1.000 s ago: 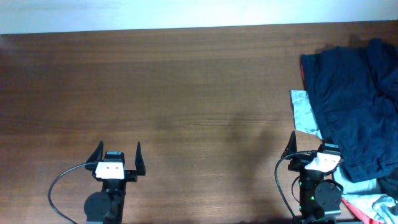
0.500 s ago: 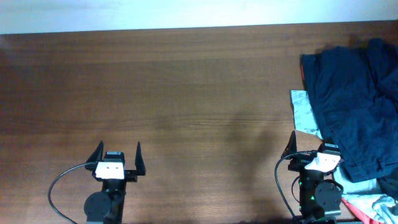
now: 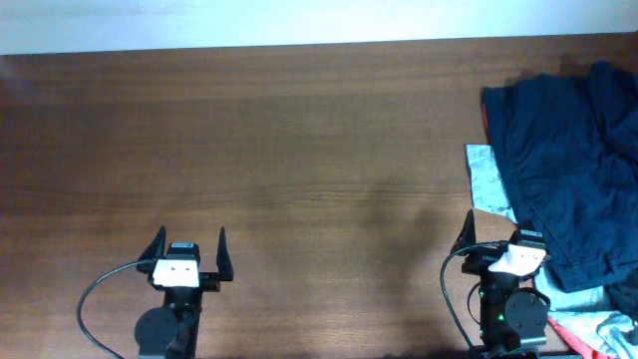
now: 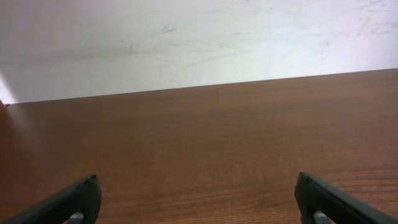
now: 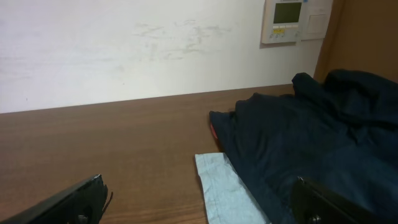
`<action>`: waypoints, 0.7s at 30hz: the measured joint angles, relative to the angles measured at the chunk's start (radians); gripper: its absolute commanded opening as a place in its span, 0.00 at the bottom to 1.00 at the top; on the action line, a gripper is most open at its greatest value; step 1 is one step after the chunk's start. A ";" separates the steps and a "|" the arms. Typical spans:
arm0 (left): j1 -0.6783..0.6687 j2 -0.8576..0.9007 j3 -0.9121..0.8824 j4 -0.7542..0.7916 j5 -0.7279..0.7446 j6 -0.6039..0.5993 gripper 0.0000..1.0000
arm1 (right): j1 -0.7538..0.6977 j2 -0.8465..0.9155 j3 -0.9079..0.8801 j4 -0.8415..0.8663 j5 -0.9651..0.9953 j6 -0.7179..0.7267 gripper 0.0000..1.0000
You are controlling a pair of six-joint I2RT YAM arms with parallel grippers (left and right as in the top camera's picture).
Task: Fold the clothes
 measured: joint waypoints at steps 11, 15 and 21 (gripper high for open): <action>0.000 0.000 0.000 0.000 0.000 0.000 0.99 | 0.000 0.000 0.000 0.000 0.000 0.000 0.98; 0.000 0.000 0.000 0.000 0.000 0.000 0.99 | 0.000 0.000 0.000 0.000 0.000 0.000 0.98; 0.000 0.000 0.000 0.000 0.000 0.000 0.99 | 0.000 0.000 0.000 0.006 0.018 0.000 0.98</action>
